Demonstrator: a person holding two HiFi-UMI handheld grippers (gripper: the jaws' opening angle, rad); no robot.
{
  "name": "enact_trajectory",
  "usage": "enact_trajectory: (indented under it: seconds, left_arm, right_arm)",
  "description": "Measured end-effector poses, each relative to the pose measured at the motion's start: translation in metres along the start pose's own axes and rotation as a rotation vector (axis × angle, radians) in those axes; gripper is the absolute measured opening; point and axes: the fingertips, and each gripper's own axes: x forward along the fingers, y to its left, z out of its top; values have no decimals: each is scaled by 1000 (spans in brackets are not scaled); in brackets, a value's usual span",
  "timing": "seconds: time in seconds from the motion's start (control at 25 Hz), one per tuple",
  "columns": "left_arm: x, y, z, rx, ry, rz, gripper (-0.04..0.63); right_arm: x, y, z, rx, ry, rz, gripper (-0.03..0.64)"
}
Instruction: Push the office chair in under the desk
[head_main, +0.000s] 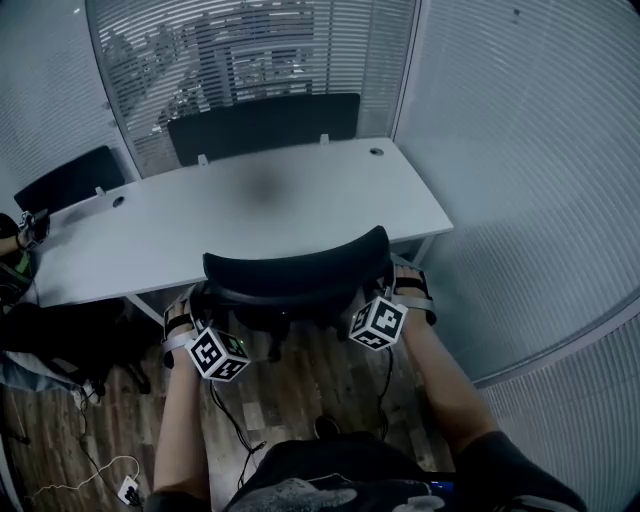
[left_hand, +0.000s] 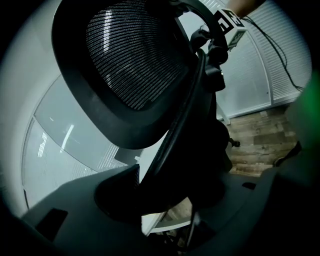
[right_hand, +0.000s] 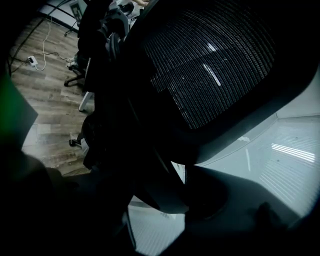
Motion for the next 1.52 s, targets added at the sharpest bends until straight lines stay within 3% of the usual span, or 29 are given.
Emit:
enact_trajectory:
  seconds: [0.48, 1.04, 1.28, 1.52]
  left_arm:
    - [29, 9, 3, 30, 28, -9, 255]
    - [32, 8, 1, 21, 64, -6, 256]
    - [11, 16, 0, -28, 39, 45, 256]
    - [-34, 7, -5, -174, -27, 45, 255]
  right_arm:
    - [36, -12, 7, 1, 7, -6, 296]
    - [36, -14, 7, -41, 3, -60, 296]
    - [11, -23, -4, 34, 10, -110, 296]
    - [-44, -16, 1, 243, -85, -101, 296]
